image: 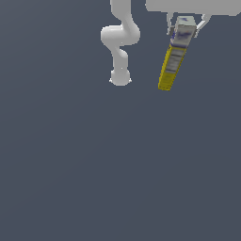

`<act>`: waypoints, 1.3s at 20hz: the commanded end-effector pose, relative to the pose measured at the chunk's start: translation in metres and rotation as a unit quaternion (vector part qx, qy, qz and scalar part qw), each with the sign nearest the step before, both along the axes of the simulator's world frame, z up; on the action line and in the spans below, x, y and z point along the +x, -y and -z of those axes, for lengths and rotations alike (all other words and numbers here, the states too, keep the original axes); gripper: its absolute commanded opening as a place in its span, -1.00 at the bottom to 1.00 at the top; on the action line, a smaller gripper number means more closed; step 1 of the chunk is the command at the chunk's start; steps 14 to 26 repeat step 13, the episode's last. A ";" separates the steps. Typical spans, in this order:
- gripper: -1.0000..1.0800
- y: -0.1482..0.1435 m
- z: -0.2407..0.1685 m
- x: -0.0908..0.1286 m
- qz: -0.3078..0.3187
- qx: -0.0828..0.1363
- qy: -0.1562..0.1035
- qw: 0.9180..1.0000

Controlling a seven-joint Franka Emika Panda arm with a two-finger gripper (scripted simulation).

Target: Pick up the object and move it to a goal position.

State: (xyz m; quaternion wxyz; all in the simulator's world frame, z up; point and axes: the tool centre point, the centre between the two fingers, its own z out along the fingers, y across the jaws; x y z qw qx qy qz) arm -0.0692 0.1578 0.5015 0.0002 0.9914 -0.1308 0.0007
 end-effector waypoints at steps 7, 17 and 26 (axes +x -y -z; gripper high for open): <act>-1.00 -0.015 -0.034 -0.007 0.000 0.000 -0.001 1.000; -1.00 -0.017 -0.039 -0.007 0.000 0.000 -0.001 1.000; -1.00 -0.017 -0.039 -0.007 0.000 0.000 -0.001 1.000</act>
